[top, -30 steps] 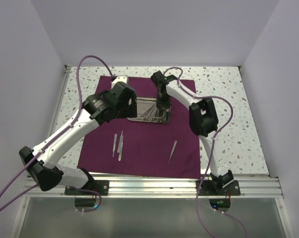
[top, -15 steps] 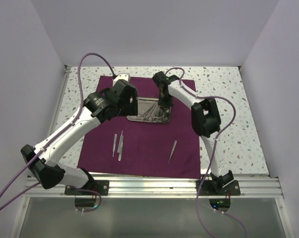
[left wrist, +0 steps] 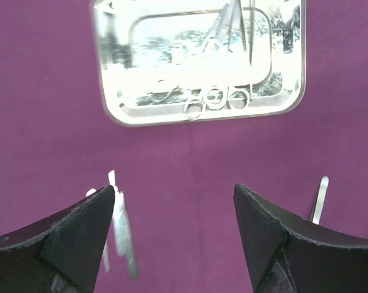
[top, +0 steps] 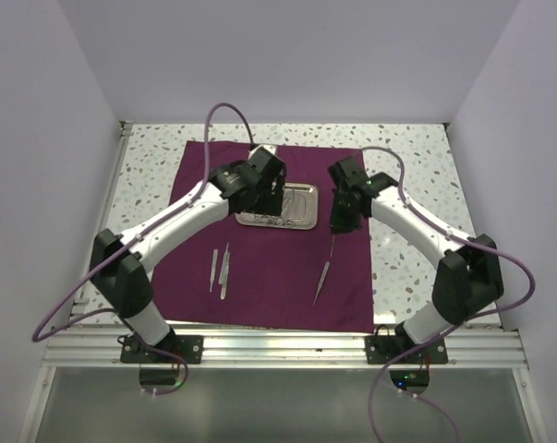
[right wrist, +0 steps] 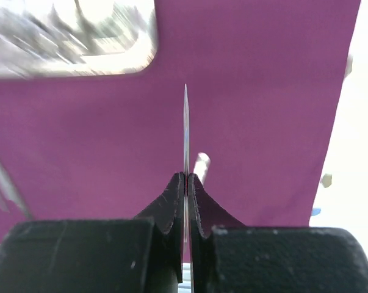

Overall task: Open and lay out the surgical kit
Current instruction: Place the medical item in the surgical kit, then pick up the medical item from the container, then place the medical item in the surgical kit.

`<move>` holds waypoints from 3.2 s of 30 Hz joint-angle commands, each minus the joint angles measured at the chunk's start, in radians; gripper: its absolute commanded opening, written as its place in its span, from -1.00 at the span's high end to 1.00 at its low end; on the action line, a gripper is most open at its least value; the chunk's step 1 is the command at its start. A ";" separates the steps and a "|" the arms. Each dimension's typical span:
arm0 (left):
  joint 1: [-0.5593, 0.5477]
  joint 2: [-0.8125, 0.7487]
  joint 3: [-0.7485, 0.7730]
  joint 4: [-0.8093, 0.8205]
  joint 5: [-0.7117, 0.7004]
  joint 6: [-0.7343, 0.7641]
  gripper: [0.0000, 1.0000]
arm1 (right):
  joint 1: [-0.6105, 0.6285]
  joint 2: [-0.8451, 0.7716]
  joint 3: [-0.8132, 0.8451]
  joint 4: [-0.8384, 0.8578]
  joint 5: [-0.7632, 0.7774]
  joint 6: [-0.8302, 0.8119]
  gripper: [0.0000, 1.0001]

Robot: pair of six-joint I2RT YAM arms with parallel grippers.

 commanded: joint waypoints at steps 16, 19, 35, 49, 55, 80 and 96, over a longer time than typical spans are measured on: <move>0.006 0.468 0.312 0.234 0.119 0.047 -0.51 | 0.000 -0.303 -0.440 0.134 -0.230 0.102 -0.77; 0.007 0.515 0.318 0.257 0.126 0.039 -0.47 | 0.000 -0.402 -0.370 -0.023 -0.124 0.080 -0.84; -0.002 0.729 0.475 0.247 0.107 0.029 -0.04 | -0.003 -0.539 -0.185 -0.310 0.090 0.046 -0.77; -0.011 0.776 0.473 0.201 0.046 0.009 0.58 | -0.029 -0.527 -0.171 -0.317 0.114 0.011 -0.73; -0.045 0.758 0.455 0.188 -0.009 0.019 0.62 | -0.041 -0.525 -0.171 -0.313 0.104 0.002 -0.74; -0.125 0.471 0.277 0.098 0.124 -0.180 1.00 | -0.142 -0.401 0.034 -0.282 0.192 -0.026 -0.70; -0.312 0.267 -0.085 0.250 0.340 -0.416 0.60 | -0.190 -0.243 0.111 -0.189 0.220 -0.041 -0.73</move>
